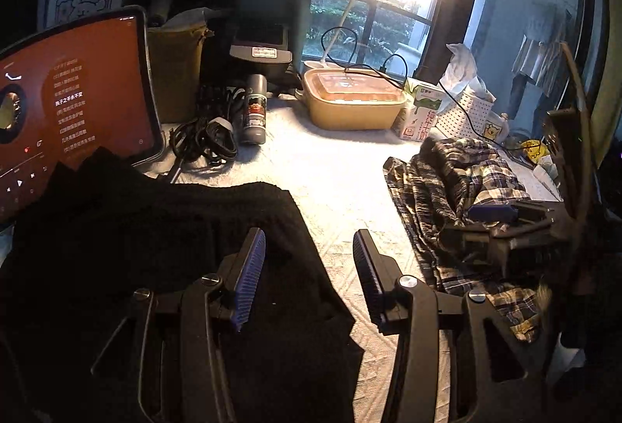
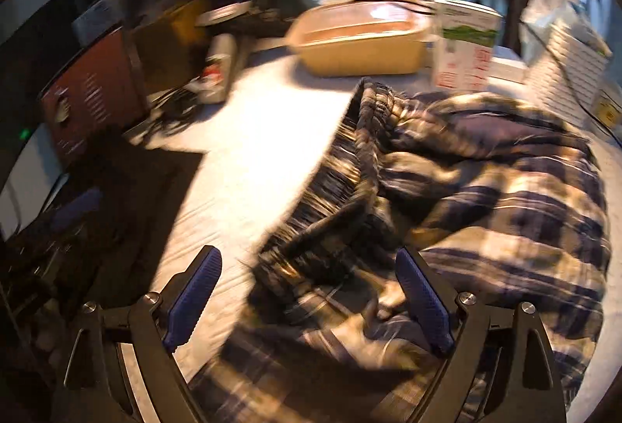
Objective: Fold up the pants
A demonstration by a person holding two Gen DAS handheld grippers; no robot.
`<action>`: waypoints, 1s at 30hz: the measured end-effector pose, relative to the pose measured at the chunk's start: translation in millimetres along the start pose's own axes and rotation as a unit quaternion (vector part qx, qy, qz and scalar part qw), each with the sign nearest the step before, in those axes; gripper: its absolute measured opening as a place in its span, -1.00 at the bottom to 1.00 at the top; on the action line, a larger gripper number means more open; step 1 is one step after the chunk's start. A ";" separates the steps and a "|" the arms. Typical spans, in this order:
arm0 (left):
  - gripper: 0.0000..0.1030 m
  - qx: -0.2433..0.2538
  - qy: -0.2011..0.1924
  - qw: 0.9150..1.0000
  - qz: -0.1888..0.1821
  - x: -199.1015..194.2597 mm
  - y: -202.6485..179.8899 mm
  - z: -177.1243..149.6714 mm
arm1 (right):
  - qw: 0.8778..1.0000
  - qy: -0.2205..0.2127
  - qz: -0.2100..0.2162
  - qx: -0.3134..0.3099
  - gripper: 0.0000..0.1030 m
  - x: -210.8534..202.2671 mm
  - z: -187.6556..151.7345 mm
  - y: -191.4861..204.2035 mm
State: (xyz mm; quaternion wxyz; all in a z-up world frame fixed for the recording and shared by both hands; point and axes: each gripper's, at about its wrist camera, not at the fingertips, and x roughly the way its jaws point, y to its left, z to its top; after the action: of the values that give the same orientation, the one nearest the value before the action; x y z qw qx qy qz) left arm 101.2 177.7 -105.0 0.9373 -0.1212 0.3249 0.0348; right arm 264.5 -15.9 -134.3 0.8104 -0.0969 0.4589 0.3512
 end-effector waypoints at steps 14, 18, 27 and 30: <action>0.14 0.054 0.018 0.997 -0.049 23.7 -80.5 20.9 | 0.993 -0.098 -0.041 0.053 0.79 -83.1 -18.7 -82.4; 0.14 0.083 0.040 0.994 -0.057 49.3 -110.9 30.1 | 0.989 -0.094 -0.085 0.071 0.79 -87.9 -36.2 -117.7; 0.14 0.125 0.133 0.983 -0.007 115.2 -132.6 22.7 | 0.995 -0.016 -0.088 0.045 0.82 -51.9 -72.5 -153.6; 0.19 0.111 0.142 0.984 -0.005 119.3 -126.9 20.5 | 0.996 -0.023 -0.078 0.021 0.81 -54.5 -74.3 -154.1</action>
State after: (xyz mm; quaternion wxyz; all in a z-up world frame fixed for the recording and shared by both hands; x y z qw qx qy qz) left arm 225.7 58.4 -137.1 0.8894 -0.0217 0.4560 -0.0236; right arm 297.6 -190.8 -157.1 0.8474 -0.1076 0.4384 0.2796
